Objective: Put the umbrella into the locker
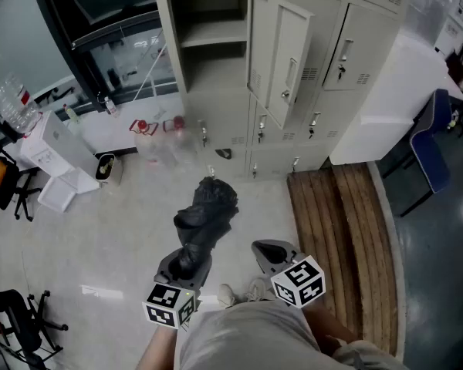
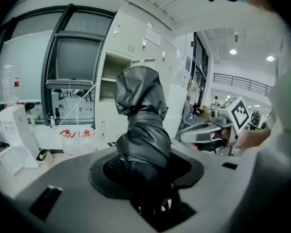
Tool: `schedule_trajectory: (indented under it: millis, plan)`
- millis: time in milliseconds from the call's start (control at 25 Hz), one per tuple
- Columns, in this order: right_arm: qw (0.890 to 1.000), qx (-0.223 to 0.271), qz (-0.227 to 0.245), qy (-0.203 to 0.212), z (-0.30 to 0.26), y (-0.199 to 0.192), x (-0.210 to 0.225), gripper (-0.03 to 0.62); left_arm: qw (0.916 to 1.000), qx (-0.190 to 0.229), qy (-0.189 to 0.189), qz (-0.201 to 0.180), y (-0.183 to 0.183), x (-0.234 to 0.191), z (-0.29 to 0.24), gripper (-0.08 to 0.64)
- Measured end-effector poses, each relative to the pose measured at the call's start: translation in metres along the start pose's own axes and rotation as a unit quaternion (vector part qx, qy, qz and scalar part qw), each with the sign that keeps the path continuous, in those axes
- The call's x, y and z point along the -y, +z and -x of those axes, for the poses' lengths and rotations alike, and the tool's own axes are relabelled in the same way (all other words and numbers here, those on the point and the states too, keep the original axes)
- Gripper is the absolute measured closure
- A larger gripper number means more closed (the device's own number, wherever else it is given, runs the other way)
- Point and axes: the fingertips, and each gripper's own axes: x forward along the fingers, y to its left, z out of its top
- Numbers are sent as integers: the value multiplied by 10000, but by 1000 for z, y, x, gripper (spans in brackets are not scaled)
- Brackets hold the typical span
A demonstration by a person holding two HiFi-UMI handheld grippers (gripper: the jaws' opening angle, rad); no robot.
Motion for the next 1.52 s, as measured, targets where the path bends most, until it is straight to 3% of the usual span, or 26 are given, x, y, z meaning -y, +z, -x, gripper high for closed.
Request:
schedule_trajectory:
  millis: [360, 600, 1520]
  plan:
    - [9999, 12, 109, 55, 8, 0, 0, 564, 10000, 1, 5, 55, -1, 11, 3, 356]
    - [9997, 112, -117, 188, 15, -1, 1, 563, 9999, 11, 44, 107, 0, 19, 4, 356]
    - [9981, -52, 46, 606, 41, -17, 41, 563, 9989, -18, 363, 286, 2, 61, -24, 356]
